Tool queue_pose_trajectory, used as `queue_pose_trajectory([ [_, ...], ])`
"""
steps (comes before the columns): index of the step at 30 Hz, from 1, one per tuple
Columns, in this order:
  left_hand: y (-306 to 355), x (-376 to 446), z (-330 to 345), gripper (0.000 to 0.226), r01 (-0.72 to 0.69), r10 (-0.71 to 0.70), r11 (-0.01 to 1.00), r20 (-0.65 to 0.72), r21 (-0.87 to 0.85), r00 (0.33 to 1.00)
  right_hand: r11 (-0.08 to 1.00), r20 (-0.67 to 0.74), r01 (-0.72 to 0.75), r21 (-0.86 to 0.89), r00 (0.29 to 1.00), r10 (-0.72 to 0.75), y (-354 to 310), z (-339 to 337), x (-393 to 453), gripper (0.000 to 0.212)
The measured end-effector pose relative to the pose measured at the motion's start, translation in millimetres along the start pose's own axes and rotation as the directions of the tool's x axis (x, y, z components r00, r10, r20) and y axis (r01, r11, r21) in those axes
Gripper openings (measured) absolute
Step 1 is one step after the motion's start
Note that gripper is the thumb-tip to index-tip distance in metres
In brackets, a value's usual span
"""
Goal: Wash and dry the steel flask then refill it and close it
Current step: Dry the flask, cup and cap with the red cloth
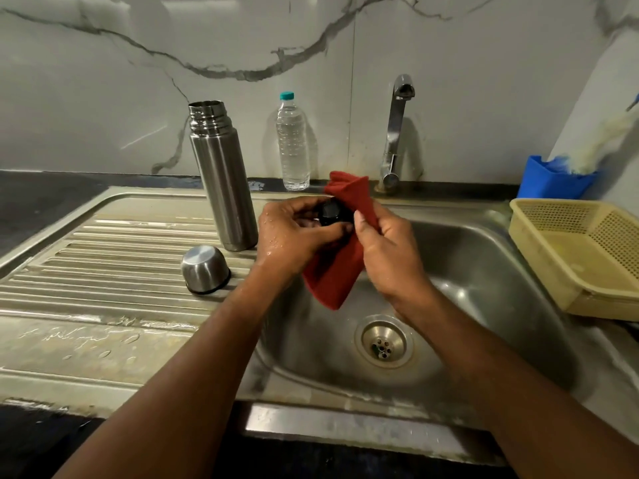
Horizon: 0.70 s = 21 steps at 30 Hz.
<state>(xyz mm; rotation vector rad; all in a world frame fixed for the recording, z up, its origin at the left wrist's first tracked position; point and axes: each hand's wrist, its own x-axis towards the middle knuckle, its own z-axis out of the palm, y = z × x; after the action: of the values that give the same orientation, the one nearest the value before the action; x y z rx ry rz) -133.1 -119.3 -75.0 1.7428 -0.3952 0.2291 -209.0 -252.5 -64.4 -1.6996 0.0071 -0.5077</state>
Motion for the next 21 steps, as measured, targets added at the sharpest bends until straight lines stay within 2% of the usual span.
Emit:
queue_pose_trajectory([
  [2, 0, -3, 5, 0.053, -0.024, 0.025, 1.0, 0.065, -0.008, 0.998, 0.992, -0.048, -0.062, 0.108, 0.997, 0.067, -3, -7, 4, 0.025],
  [5, -1, -5, 10, 0.055, -0.064, 0.065, 0.998, 0.127, -0.013, 0.99, 0.958, -0.033, -0.174, 0.227, 0.982, 0.186, -2, -12, 6, 0.026],
  [9, 1, -4, 6, 0.054, -0.055, 0.068, 0.988, 0.084, -0.146, 0.994, 0.979, -0.033, -0.128, 0.16, 0.99, 0.135, 0, -4, 3, 0.024],
  [12, 0, -2, 7, 0.058, -0.019, 0.033, 0.978, 0.064, -0.207, 0.997, 0.972, -0.001, -0.132, 0.192, 0.991, 0.135, -3, -2, 1, 0.025],
  [18, 1, -3, 11, 0.075, 0.042, -0.053, 0.949, -0.028, -0.314, 0.998, 0.964, -0.03, -0.151, 0.218, 0.986, 0.162, 0, -1, 2, 0.023],
  [21, -4, 1, 7, 0.075, 0.076, -0.103, 0.923, -0.052, -0.378, 0.993, 0.965, -0.037, -0.127, 0.228, 0.99, 0.139, -1, 3, -1, 0.023],
])
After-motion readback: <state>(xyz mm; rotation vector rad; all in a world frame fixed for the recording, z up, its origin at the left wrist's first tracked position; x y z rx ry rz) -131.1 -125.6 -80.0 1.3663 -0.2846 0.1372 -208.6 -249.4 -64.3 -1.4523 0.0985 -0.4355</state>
